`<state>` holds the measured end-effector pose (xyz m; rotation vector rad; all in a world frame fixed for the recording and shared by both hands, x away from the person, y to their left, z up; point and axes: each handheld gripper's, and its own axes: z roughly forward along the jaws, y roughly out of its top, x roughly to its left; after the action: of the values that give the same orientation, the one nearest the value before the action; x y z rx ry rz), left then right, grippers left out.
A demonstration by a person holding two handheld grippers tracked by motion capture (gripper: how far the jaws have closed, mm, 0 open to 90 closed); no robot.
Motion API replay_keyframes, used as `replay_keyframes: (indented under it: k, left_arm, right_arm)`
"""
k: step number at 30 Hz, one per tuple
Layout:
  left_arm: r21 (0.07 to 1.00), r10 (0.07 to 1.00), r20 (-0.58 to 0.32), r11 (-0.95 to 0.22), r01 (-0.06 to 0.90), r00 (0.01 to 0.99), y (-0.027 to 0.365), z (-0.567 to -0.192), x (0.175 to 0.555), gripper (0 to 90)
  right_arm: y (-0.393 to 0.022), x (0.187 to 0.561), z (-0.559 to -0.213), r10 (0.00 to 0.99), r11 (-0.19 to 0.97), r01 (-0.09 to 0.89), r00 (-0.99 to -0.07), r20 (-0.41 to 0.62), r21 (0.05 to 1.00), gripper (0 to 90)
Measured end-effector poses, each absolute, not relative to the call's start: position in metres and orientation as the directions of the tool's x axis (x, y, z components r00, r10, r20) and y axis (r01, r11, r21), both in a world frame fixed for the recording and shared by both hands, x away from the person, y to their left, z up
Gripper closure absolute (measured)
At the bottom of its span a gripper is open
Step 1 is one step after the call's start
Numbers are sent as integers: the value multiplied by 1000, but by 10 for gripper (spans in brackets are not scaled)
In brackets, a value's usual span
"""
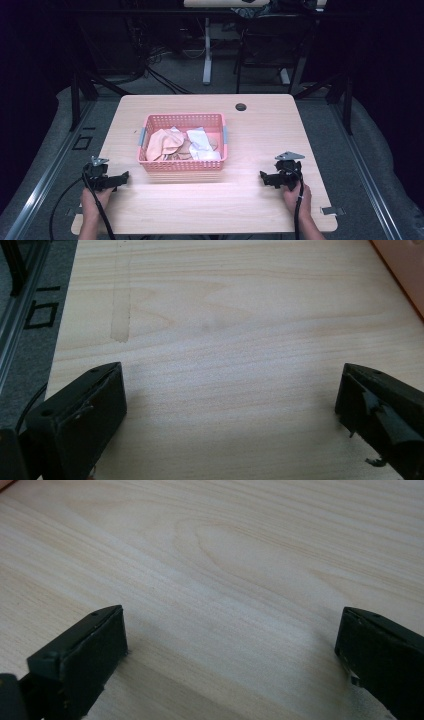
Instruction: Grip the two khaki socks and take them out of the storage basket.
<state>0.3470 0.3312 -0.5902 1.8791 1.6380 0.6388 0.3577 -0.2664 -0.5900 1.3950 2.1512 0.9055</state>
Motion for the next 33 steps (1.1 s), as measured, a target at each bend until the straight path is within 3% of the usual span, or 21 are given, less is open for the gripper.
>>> replay_keyframes:
  k: [19,33]
  left_arm:
    - [681,990,-11,-95,726,141,330,-590,346,0]
    - [665,967,-60,-148,733,249,330,-566,337,1]
  right_arm:
    - [-266,360,-590,902,296,639,-431,12,710,0]
    - [-264,357,-590,879,328,618,-476,8,714,0]
